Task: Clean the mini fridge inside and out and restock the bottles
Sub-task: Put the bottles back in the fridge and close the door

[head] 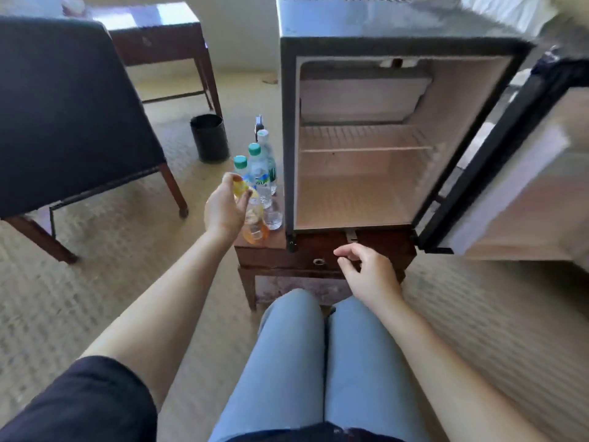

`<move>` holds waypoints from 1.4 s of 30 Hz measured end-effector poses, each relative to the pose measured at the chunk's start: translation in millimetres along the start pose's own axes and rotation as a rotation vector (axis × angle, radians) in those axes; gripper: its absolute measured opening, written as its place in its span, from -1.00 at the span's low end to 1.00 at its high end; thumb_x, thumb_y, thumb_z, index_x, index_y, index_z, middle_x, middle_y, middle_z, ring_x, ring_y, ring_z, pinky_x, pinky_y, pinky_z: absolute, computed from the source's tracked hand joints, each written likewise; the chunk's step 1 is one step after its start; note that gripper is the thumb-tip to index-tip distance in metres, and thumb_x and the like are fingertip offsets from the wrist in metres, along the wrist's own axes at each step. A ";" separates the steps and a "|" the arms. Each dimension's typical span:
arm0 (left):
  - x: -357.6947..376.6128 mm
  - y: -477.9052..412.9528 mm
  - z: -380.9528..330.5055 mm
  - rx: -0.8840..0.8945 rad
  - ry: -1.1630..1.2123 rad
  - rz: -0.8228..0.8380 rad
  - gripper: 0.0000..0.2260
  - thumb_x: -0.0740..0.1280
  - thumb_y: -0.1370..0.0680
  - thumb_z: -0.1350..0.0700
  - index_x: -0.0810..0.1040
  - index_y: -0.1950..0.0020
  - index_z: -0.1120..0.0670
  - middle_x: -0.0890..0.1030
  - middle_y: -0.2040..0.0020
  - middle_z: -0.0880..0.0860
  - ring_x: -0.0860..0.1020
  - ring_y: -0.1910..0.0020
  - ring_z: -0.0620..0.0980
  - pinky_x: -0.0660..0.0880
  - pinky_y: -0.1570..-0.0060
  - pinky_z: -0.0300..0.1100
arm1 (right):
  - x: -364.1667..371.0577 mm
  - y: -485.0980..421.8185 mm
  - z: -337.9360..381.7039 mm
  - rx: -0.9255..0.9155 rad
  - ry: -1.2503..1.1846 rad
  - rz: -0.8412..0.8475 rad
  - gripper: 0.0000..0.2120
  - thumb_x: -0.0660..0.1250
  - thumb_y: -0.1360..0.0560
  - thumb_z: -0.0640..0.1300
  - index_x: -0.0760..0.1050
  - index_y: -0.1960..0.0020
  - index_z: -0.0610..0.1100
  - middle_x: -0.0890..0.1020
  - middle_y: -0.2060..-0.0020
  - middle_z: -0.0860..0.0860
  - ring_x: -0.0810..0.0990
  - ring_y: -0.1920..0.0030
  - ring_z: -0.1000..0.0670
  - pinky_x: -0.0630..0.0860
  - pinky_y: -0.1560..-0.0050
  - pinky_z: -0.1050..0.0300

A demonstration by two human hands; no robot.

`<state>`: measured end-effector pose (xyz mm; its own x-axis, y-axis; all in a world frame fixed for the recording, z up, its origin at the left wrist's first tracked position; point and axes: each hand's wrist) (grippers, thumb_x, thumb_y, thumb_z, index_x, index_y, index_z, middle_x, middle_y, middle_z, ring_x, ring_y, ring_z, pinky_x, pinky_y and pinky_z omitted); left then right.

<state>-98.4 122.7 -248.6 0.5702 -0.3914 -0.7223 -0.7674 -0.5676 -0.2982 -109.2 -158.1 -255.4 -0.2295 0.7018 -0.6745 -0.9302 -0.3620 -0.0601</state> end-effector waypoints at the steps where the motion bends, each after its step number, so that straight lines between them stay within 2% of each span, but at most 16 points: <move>1: -12.4 6.6 -7.6 0.044 0.029 -0.007 -0.72 0.33 -0.56 0.01 0.44 -0.21 0.09 0.62 -0.02 0.10 0.56 0.04 0.14 0.36 0.14 -0.12 | -3.2 7.6 7.9 -0.011 0.004 -0.003 -0.84 0.32 -0.53 -0.20 0.61 -0.05 -0.04 0.60 0.07 0.15 0.54 -0.05 0.12 0.29 0.06 0.38; 5: -55.5 22.4 -48.5 0.150 0.169 0.079 -0.75 0.38 -0.52 -0.03 0.49 -0.14 0.01 0.61 -0.04 -0.04 0.60 0.08 0.02 0.51 -0.01 -0.04 | -11.3 19.1 36.9 -0.104 0.005 0.024 -0.69 0.38 -0.51 -0.08 0.50 -0.23 -0.03 0.58 -0.14 0.06 0.51 -0.18 0.05 0.36 -0.12 0.28; 8: -77.4 34.9 -85.7 0.242 0.290 0.179 -0.80 0.40 -0.50 -0.04 0.51 -0.07 -0.04 0.60 -0.04 -0.06 0.62 0.12 -0.03 0.55 0.04 -0.06 | -16.9 21.2 50.8 -0.172 -0.025 0.045 -0.41 0.46 -0.43 0.05 0.35 -0.39 -0.02 0.49 -0.26 0.07 0.45 -0.25 0.08 0.37 -0.22 0.18; 10: -83.0 46.3 -109.7 0.323 0.355 0.237 -0.81 0.40 -0.51 -0.01 0.52 -0.07 -0.02 0.61 -0.03 -0.03 0.64 0.13 -0.05 0.56 0.08 -0.07 | -19.9 21.3 53.9 -0.187 -0.097 0.067 -0.32 0.50 -0.39 0.05 0.29 -0.42 0.02 0.48 -0.23 0.12 0.44 -0.23 0.11 0.39 -0.19 0.18; 14: -77.1 55.0 -142.2 0.357 0.547 0.331 -0.80 0.38 -0.53 0.06 0.49 -0.12 0.03 0.62 0.02 -0.05 0.65 0.11 -0.08 0.54 0.13 -0.21 | -28.1 12.0 47.6 -0.157 -0.351 0.048 -0.36 0.54 -0.38 -0.10 0.29 -0.33 0.11 0.59 -0.12 0.17 0.58 -0.09 0.20 0.51 -0.12 0.20; 16: -63.4 49.8 -148.0 0.367 0.635 0.392 -0.74 0.37 -0.54 0.10 0.46 -0.21 0.06 0.62 -0.03 -0.03 0.65 0.06 -0.10 0.55 0.06 -0.25 | -33.8 -0.9 37.5 -0.108 -0.349 0.015 -0.40 0.54 -0.37 -0.16 0.31 -0.27 0.11 0.59 -0.04 0.22 0.57 0.00 0.32 0.45 -0.01 0.42; 18: -39.0 39.2 -145.5 0.388 0.579 0.404 -0.67 0.35 -0.55 0.06 0.42 -0.29 0.03 0.60 -0.10 -0.05 0.62 0.00 -0.13 0.53 -0.03 -0.23 | -38.3 -19.1 20.7 -0.006 -0.264 -0.002 -0.47 0.54 -0.36 -0.14 0.35 -0.20 0.11 0.56 0.05 0.27 0.53 0.09 0.33 0.38 0.16 0.55; 20: -8.1 28.1 -135.4 0.358 0.380 0.383 -0.63 0.33 -0.56 0.00 0.41 -0.33 0.05 0.58 -0.16 -0.04 0.57 -0.09 -0.10 0.48 -0.10 -0.19 | -40.0 -42.6 -5.2 0.130 -0.204 -0.038 -0.53 0.56 -0.34 -0.10 0.43 -0.17 0.03 0.57 0.09 0.20 0.55 0.07 0.18 0.36 0.20 0.50; 21: 10.6 22.5 -127.0 0.337 0.264 0.395 -0.62 0.33 -0.56 0.00 0.43 -0.34 0.09 0.58 -0.19 0.00 0.55 -0.14 -0.04 0.46 -0.12 -0.16 | -40.0 -56.6 -20.2 0.200 -0.187 -0.056 -0.50 0.57 -0.33 -0.09 0.44 -0.19 -0.02 0.58 0.08 0.15 0.57 0.03 0.10 0.40 0.15 0.37; 23: 51.2 11.8 -111.1 0.298 0.093 0.499 -0.62 0.32 -0.56 0.04 0.45 -0.33 0.15 0.57 -0.21 0.09 0.52 -0.21 0.06 0.40 -0.16 -0.16 | -40.7 -90.3 -50.6 0.347 -0.134 -0.091 -0.42 0.58 -0.30 -0.06 0.42 -0.23 -0.09 0.59 0.03 0.05 0.58 -0.01 -0.02 0.41 0.08 0.19; 25: 88.6 6.5 -96.1 0.274 0.029 0.612 -0.65 0.31 -0.56 0.05 0.47 -0.32 0.14 0.57 -0.23 0.08 0.50 -0.24 0.06 0.33 -0.15 -0.22 | -42.0 -122.3 -76.9 0.466 -0.079 -0.121 -0.36 0.59 -0.29 -0.01 0.40 -0.25 -0.13 0.61 -0.06 -0.04 0.59 -0.06 -0.11 0.42 0.07 0.13; 28: 131.2 -5.7 -82.8 0.267 -0.003 0.703 -0.68 0.28 -0.57 0.02 0.47 -0.31 0.05 0.56 -0.24 0.04 0.49 -0.23 0.03 0.34 -0.16 -0.22 | -43.2 -166.4 -106.4 0.539 -0.062 -0.142 -0.35 0.57 -0.31 -0.02 0.39 -0.30 -0.14 0.60 -0.13 -0.11 0.58 -0.12 -0.16 0.45 0.03 0.11; 31: 159.1 -22.2 -78.3 0.242 0.006 0.756 -0.68 0.27 -0.58 0.00 0.45 -0.32 0.01 0.54 -0.25 0.01 0.49 -0.22 0.01 0.36 -0.15 -0.21 | -44.2 -203.0 -121.7 0.548 -0.118 -0.195 -0.44 0.56 -0.34 -0.10 0.44 -0.27 -0.12 0.61 -0.07 -0.08 0.57 -0.09 -0.13 0.44 0.04 0.11; 34: 175.3 -37.4 -75.0 0.218 0.047 0.756 -0.67 0.28 -0.58 0.03 0.44 -0.34 0.03 0.53 -0.28 0.00 0.50 -0.22 0.01 0.37 -0.15 -0.22 | -40.6 -234.5 -131.9 0.520 -0.165 -0.283 -0.65 0.52 -0.34 -0.23 0.53 -0.08 -0.08 0.59 0.10 -0.02 0.58 0.01 -0.09 0.46 0.09 0.10; 37: 186.1 -42.9 -66.2 0.147 0.101 0.736 -0.63 0.30 -0.57 0.07 0.37 -0.37 0.03 0.53 -0.24 0.02 0.51 -0.20 0.00 0.38 -0.13 -0.21 | -32.9 -248.0 -136.5 0.598 -0.180 -0.356 -0.70 0.45 -0.37 -0.33 0.42 0.10 -0.03 0.57 0.15 -0.03 0.58 0.07 -0.12 0.50 0.11 0.07; 42: 204.1 -29.8 -56.1 0.089 0.125 0.766 -0.61 0.31 -0.56 0.09 0.34 -0.36 0.02 0.54 -0.21 0.03 0.55 -0.07 0.01 0.44 -0.10 -0.17 | -30.9 -255.1 -149.8 0.589 -0.082 -0.334 -0.67 0.45 -0.38 -0.20 0.42 -0.08 -0.07 0.54 0.14 0.00 0.57 0.10 -0.10 0.49 0.13 0.09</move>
<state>57.3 19.1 -352.1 -0.1034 -0.7326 -0.6727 -0.9782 -0.0476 0.2022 178.1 -179.4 -329.5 0.0979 0.7703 -0.6301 -0.9504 0.2602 0.1705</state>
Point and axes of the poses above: each hand's wrist, its own y-axis away from the middle knuckle, its own x-axis out of the palm, z = x × y
